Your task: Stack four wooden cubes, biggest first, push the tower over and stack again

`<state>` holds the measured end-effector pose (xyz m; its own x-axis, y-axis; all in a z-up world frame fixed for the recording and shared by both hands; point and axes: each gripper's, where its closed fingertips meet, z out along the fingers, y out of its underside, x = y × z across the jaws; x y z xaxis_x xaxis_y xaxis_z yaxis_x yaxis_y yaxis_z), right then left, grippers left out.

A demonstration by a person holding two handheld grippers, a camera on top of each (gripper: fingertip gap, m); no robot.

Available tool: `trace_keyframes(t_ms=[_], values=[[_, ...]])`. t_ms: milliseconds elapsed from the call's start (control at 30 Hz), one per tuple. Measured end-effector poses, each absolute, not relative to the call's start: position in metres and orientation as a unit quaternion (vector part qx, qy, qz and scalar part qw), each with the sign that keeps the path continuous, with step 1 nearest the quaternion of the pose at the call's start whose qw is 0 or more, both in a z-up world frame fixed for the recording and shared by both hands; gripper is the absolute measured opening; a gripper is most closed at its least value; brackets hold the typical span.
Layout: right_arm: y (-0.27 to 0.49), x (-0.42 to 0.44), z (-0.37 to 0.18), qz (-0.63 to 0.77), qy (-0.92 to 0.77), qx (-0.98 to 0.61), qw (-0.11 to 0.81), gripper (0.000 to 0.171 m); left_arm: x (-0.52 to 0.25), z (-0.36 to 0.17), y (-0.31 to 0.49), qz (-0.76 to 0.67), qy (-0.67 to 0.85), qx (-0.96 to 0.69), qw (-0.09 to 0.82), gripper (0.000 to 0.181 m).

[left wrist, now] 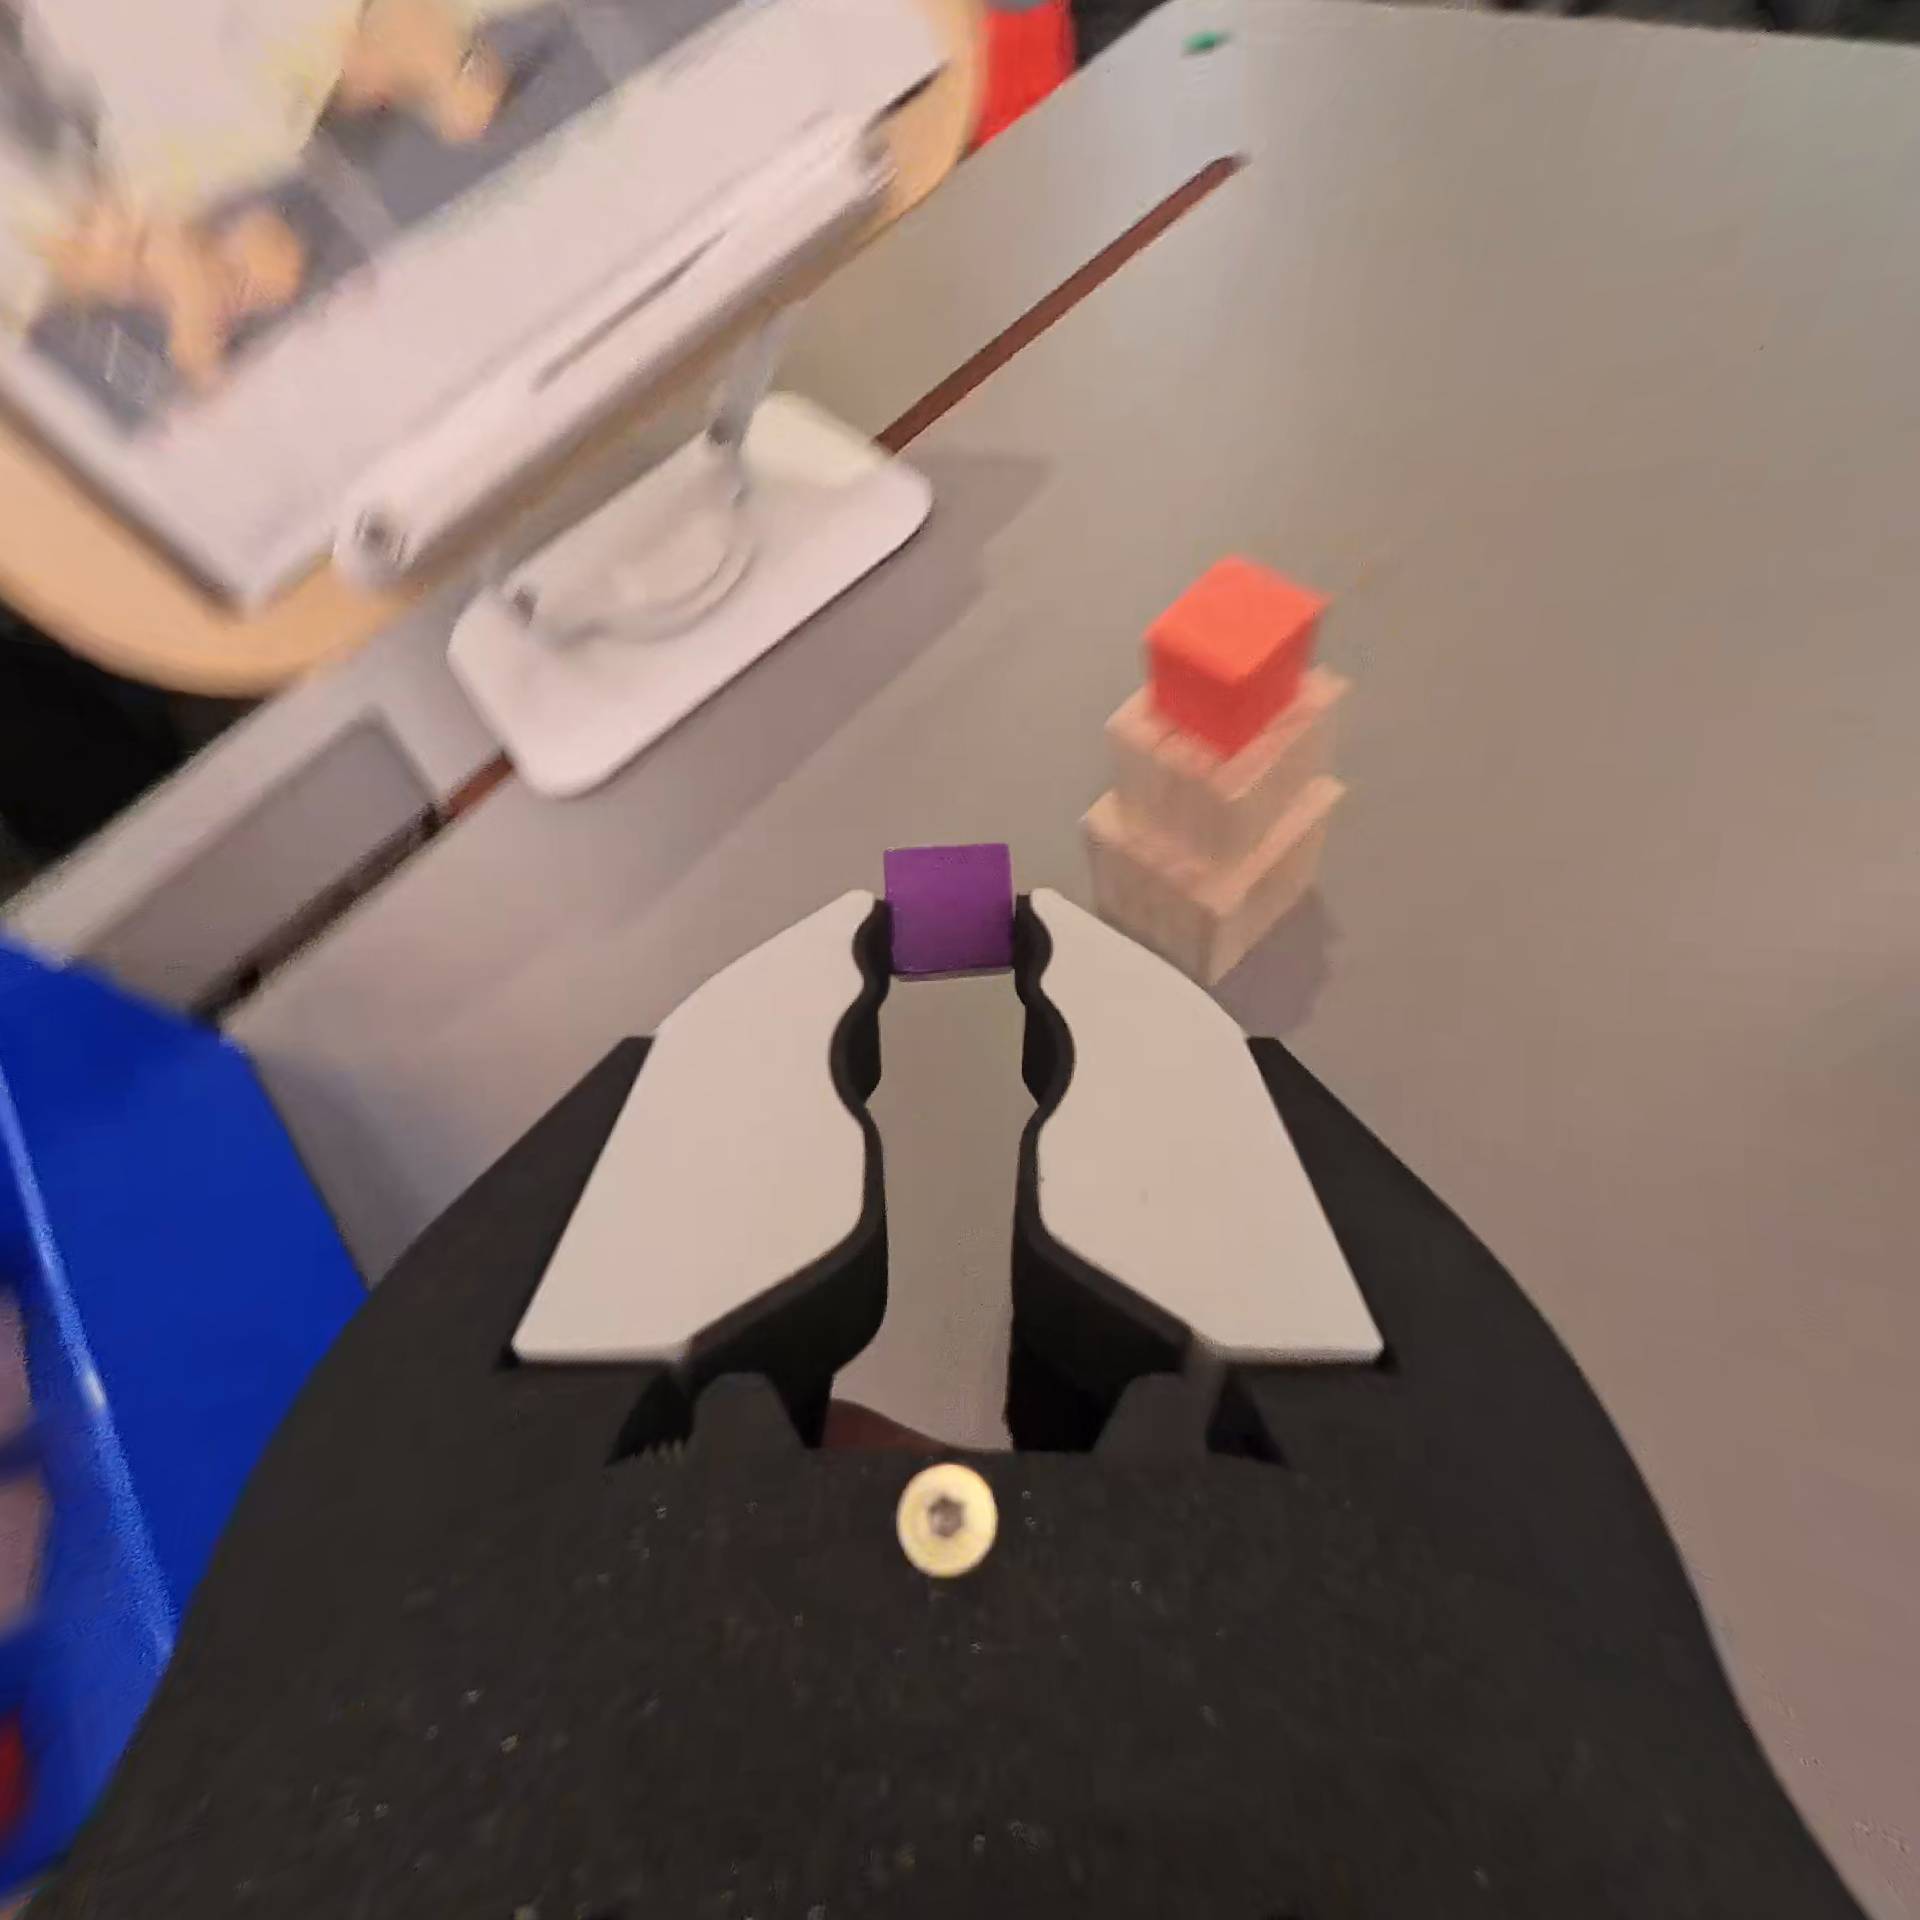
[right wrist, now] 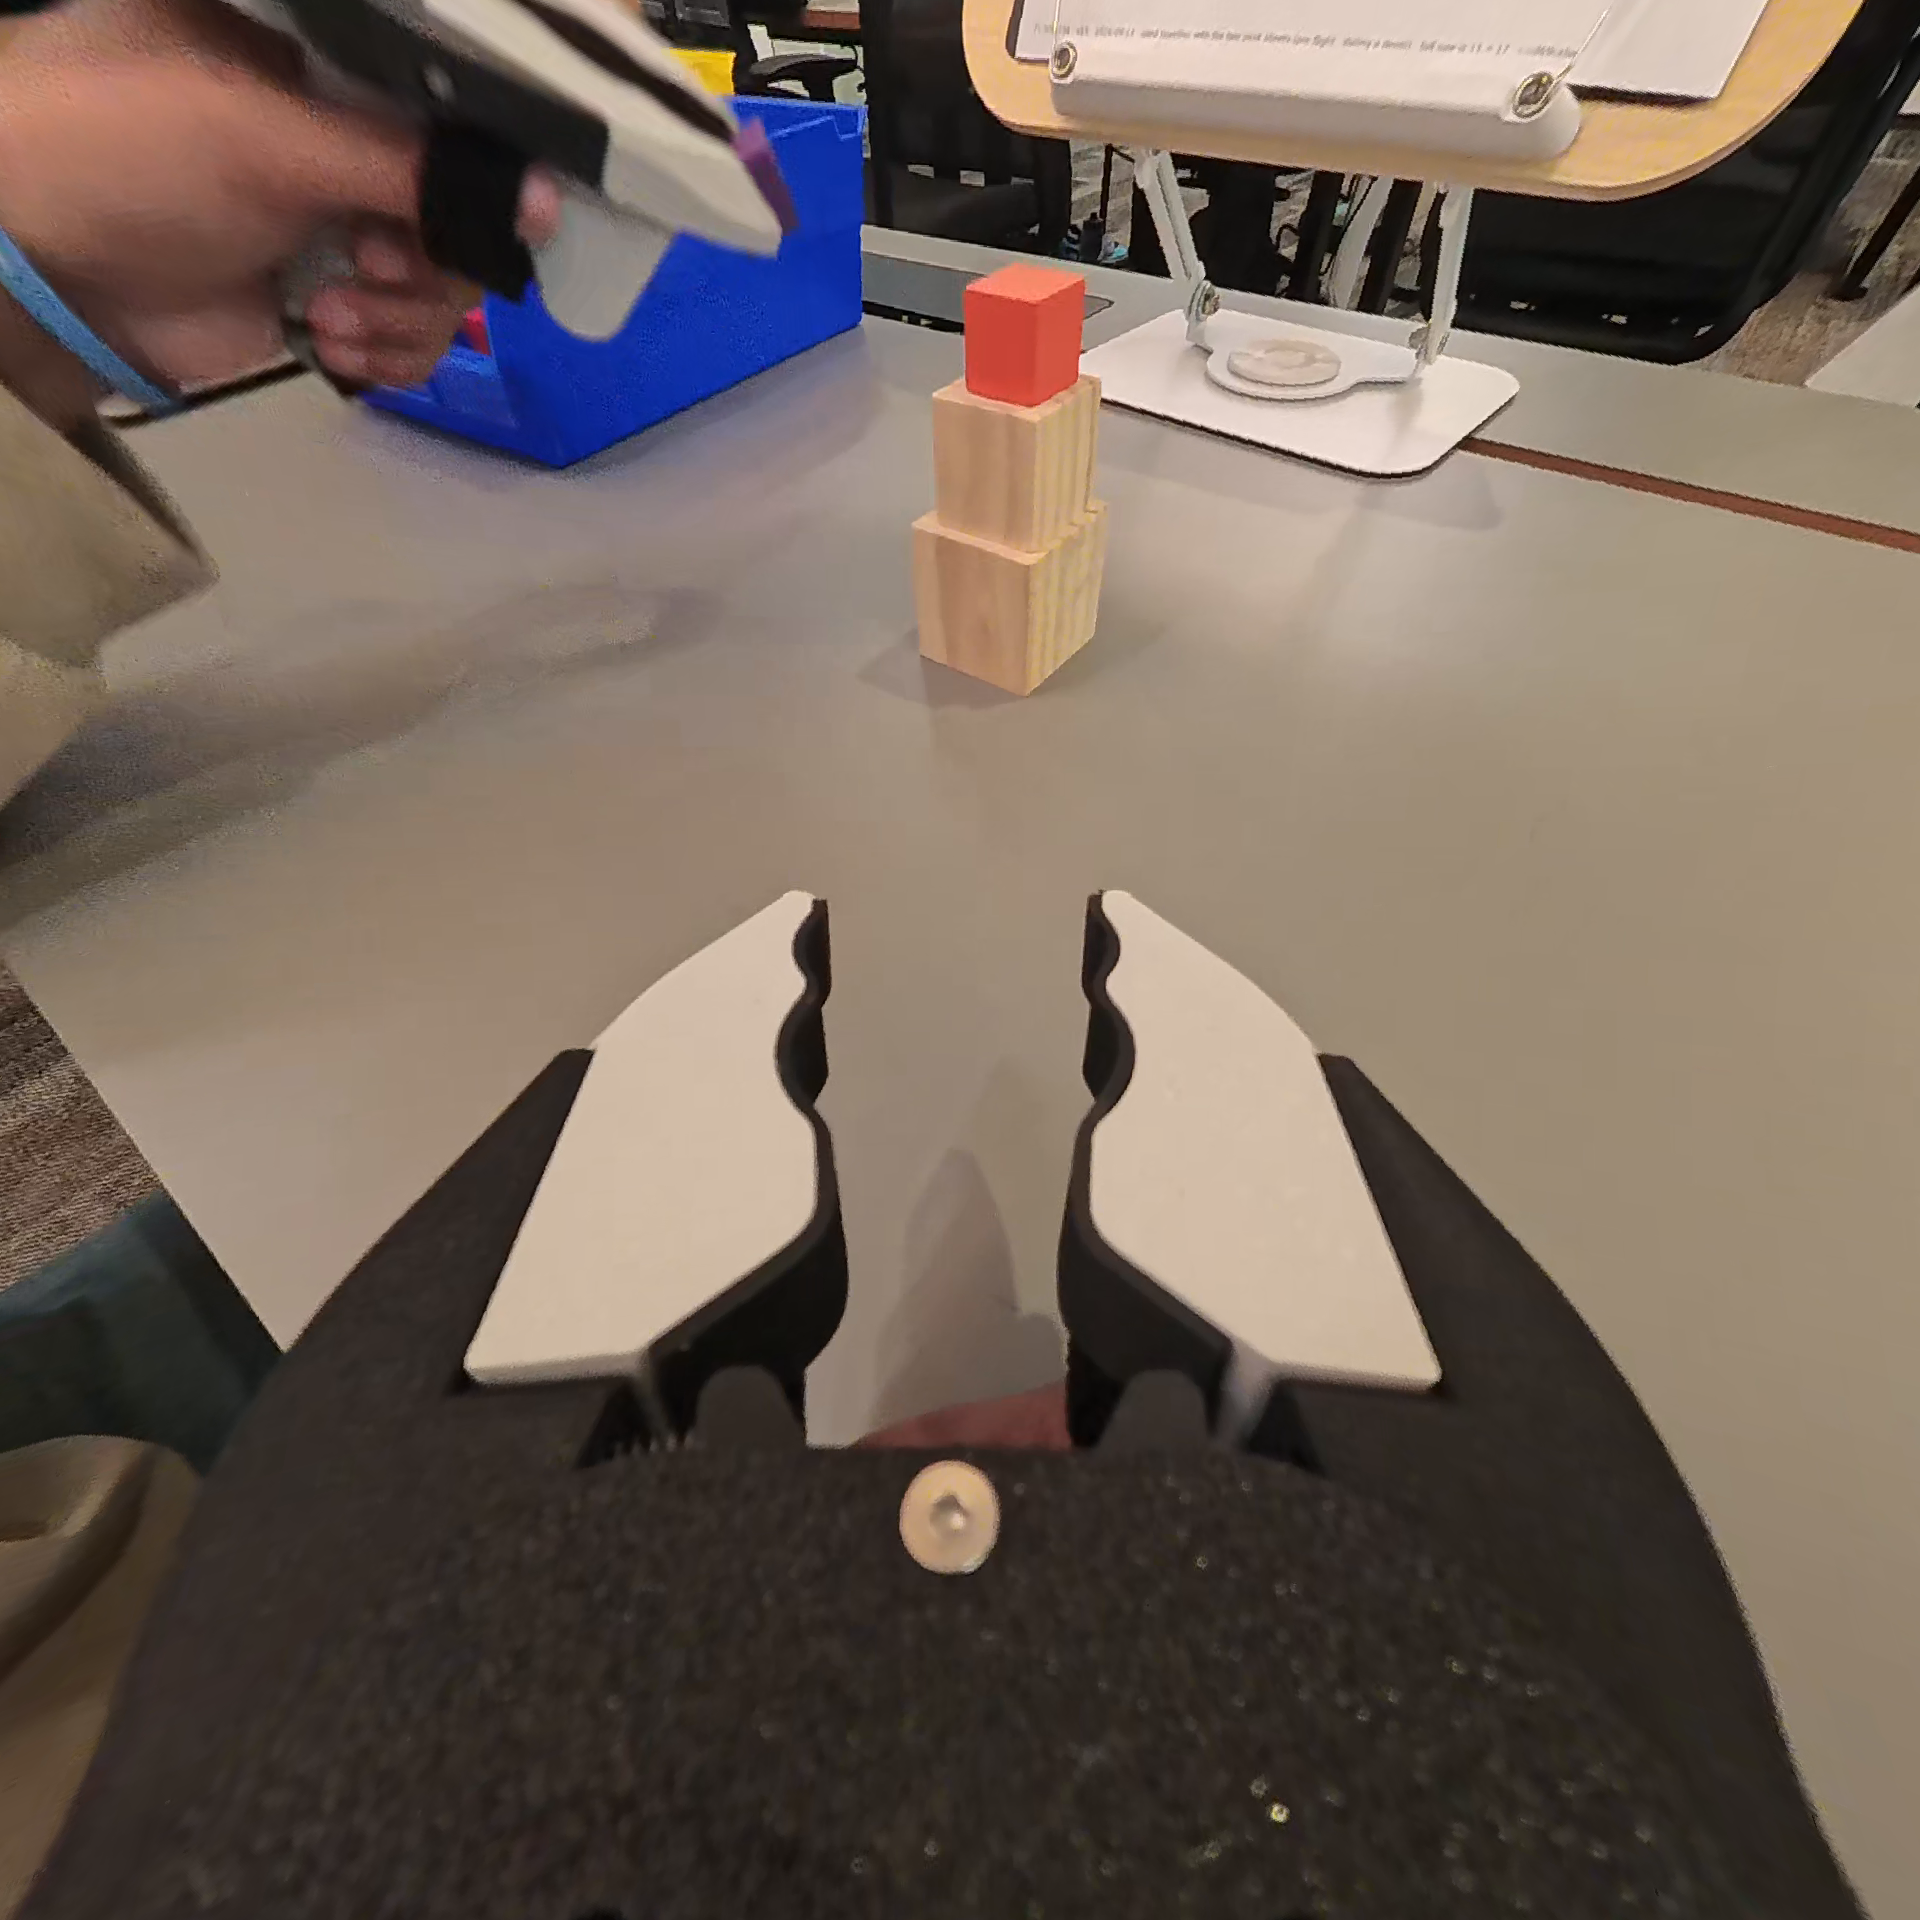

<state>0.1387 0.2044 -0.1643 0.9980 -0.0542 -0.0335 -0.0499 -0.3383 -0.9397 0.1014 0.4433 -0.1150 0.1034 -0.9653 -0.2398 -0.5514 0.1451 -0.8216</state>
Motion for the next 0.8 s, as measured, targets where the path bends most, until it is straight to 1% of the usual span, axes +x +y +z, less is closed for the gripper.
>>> trace_keyframes(t_ms=[67, 167, 233, 400, 500, 800], values=[[0.204, 0.139, -0.162, -0.003, 0.031, -0.817, 0.576, 0.046, 0.116, -0.094, 0.422, -0.259, 0.683, -0.552, 0.402, 0.022], [0.203, 0.139, -0.161, -0.006, 0.029, -0.816, 0.577, 0.045, 0.134, -0.073, 0.395, -0.297, 0.754, -0.484, 0.331, 0.022], [0.204, 0.138, -0.16, -0.006, 0.028, -0.816, 0.577, 0.045, 0.146, -0.069, 0.389, -0.292, 0.789, -0.454, 0.292, 0.022], [0.204, 0.135, -0.159, -0.009, 0.022, -0.817, 0.576, 0.045, 0.162, -0.088, 0.39, -0.279, 0.836, -0.431, 0.194, 0.022], [0.205, 0.134, -0.159, -0.009, 0.019, -0.818, 0.575, 0.045, 0.166, -0.098, 0.385, -0.282, 0.846, -0.419, 0.17, 0.022], [0.204, 0.136, -0.162, -0.006, 0.021, -0.82, 0.572, 0.045, 0.171, -0.12, 0.388, -0.257, 0.86, -0.414, 0.151, 0.022]])
